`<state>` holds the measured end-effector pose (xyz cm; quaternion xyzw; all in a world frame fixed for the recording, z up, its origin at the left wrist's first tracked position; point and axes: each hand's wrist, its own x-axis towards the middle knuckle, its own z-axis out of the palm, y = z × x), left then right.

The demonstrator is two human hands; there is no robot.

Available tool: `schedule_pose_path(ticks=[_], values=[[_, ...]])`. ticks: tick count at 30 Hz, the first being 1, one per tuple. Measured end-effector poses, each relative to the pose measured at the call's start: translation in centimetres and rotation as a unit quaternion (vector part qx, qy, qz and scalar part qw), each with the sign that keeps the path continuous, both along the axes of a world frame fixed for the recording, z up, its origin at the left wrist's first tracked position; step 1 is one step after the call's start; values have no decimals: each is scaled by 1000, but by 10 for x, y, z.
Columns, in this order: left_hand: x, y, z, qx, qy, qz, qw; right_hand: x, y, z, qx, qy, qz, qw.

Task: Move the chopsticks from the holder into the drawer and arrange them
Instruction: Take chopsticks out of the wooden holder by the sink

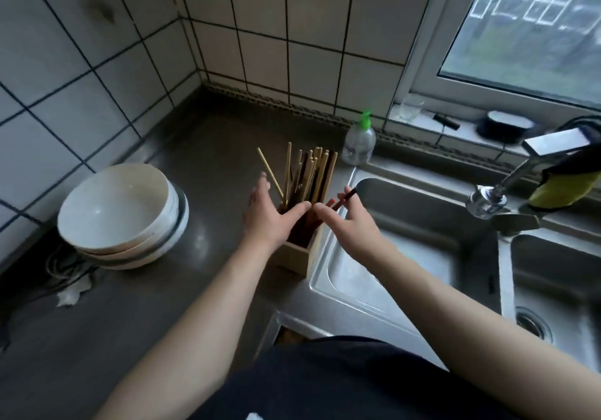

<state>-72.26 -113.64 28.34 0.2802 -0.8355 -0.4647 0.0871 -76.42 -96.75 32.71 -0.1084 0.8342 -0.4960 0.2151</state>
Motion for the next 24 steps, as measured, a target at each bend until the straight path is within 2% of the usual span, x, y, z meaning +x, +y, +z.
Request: schedule_pose_path(ticks=[3, 7, 12, 18, 24], values=[[-15, -17, -3, 95, 22, -28, 995, -9, -23, 0, -96, -69, -46, 992], [-15, -12, -1, 146, 83, -67, 984, -10, -27, -1, -162, -70, -70, 982], [-19, -8, -10, 166, 122, -66, 976, -13, -45, -4, -159, -22, -149, 976], [-18, -1, -19, 169, 127, -40, 977, -13, -46, -11, -156, 14, -167, 973], [-16, 10, -25, 144, 167, -19, 975, -10, -44, -11, -184, 1, -184, 966]])
